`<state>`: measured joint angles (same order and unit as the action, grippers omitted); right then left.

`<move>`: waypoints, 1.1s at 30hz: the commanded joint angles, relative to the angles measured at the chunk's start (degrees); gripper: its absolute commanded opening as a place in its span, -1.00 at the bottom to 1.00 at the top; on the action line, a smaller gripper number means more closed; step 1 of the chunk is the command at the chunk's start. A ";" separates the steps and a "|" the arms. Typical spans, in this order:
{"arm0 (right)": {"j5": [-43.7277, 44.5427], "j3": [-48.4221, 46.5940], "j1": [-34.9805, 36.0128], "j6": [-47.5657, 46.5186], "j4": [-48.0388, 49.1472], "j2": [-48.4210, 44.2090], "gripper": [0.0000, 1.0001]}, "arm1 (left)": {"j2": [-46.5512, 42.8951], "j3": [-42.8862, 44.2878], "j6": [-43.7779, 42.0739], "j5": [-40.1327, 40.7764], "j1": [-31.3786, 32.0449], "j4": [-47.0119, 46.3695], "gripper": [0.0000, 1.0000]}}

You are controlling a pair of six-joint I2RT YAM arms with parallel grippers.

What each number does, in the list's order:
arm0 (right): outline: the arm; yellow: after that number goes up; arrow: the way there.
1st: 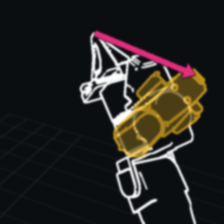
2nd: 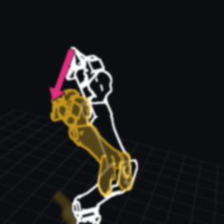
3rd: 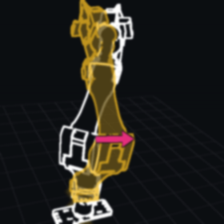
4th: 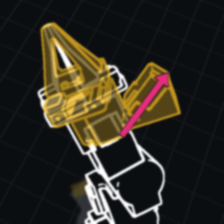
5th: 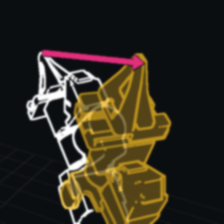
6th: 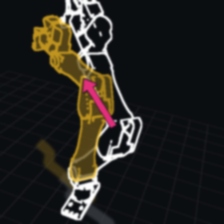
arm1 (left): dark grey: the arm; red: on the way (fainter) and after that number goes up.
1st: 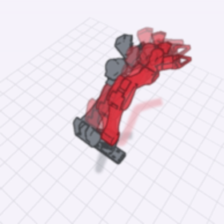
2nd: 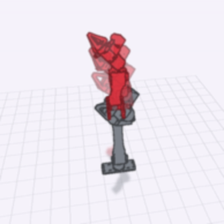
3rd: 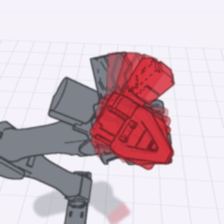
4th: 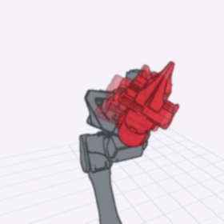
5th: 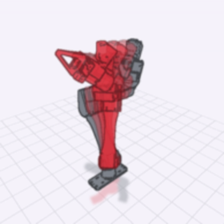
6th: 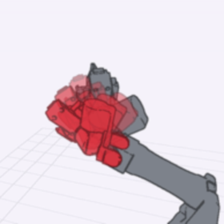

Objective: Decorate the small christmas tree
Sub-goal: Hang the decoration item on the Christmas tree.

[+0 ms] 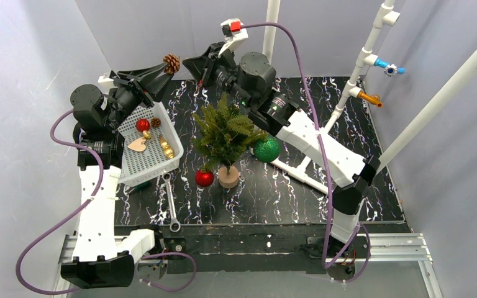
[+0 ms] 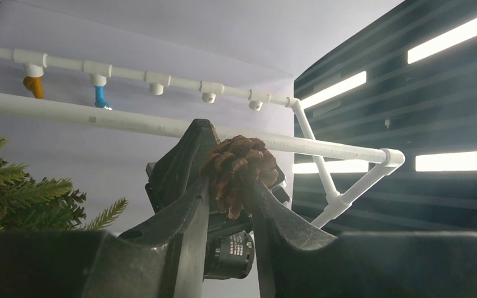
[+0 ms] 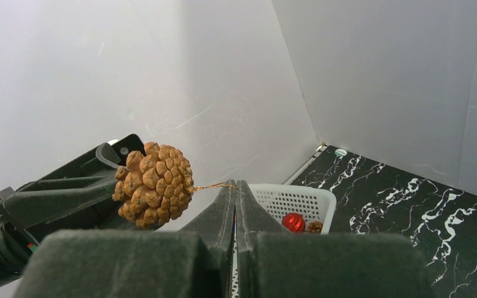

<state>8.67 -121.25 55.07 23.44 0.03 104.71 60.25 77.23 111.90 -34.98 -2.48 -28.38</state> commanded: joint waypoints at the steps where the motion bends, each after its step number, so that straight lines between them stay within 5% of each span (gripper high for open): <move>1: 2.06 3.50 -1.29 0.76 5.15 -4.72 -0.86 | -1.40 0.29 0.79 -1.79 0.28 -5.84 -0.64; 6: 0.03 6.86 -1.27 1.97 6.20 -6.24 -0.52 | -1.31 0.20 0.78 -1.73 0.28 -5.92 -0.64; 24: -1.76 16.77 -1.28 1.03 6.25 -16.44 -0.37 | -1.40 -0.04 -1.32 -2.11 0.28 -3.37 -0.64; 33: 1.70 25.43 -1.22 -1.95 0.37 -30.34 -0.30 | -3.56 8.14 -23.11 -6.19 4.57 19.80 -0.63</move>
<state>7.73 -99.29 53.74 23.53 1.02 81.25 60.18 78.98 102.39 -36.53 -0.86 -17.78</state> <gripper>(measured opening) 0.341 0.270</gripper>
